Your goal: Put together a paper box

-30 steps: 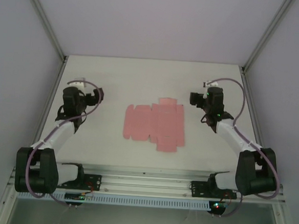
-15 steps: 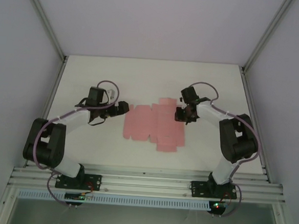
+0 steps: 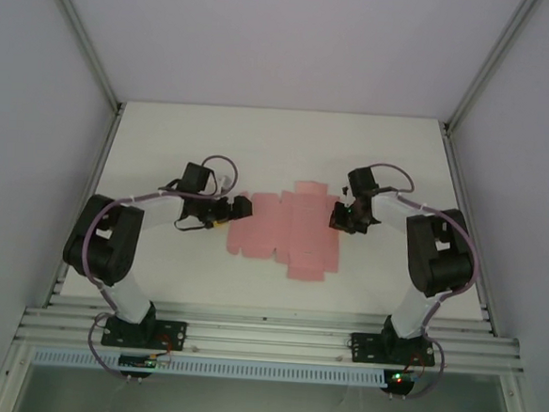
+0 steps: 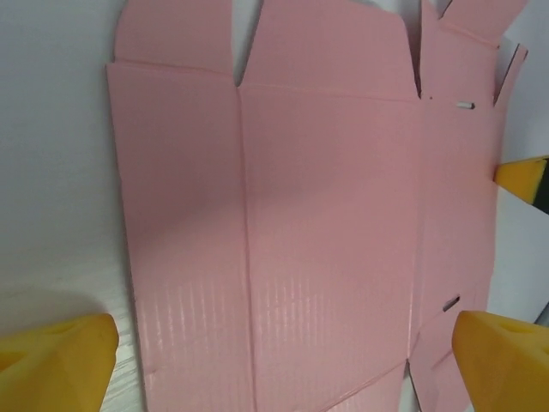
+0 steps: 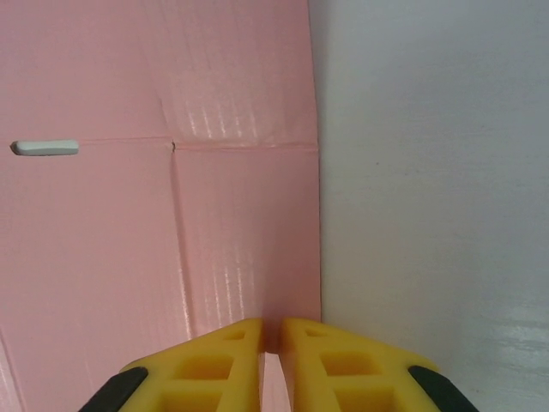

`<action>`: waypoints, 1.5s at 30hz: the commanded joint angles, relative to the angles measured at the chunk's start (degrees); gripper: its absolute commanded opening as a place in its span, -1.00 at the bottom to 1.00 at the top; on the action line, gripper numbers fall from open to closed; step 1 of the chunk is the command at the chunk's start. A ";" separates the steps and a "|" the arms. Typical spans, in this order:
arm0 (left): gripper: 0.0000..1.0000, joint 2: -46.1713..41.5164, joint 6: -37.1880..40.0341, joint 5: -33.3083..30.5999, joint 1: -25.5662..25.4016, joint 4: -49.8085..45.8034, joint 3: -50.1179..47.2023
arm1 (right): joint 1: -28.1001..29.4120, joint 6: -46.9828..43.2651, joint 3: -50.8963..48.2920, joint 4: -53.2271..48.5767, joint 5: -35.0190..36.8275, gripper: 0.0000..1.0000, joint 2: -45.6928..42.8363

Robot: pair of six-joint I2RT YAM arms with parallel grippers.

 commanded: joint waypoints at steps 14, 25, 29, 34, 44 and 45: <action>0.89 10.27 -6.65 21.08 -6.74 19.78 4.93 | -0.12 0.95 -7.12 3.41 -2.41 -0.68 2.37; 0.91 17.39 2.16 13.19 -14.34 1.59 24.15 | -1.08 0.08 -10.00 11.43 -8.65 -0.67 0.29; 1.00 17.01 -0.46 16.99 -14.85 6.47 24.39 | -1.25 -1.06 -10.84 13.49 -10.56 -0.67 -1.07; 1.00 13.79 -5.81 18.90 -14.82 16.38 20.33 | -2.56 -1.13 -13.31 18.39 -13.28 -0.67 -3.48; 0.63 13.45 -12.29 21.80 -15.04 30.60 20.33 | -3.30 -1.84 -14.62 23.37 -16.94 -0.64 -3.98; 0.44 13.44 -8.38 19.45 -15.22 23.36 22.06 | -3.43 -1.85 -14.71 23.52 -16.90 -0.64 -3.95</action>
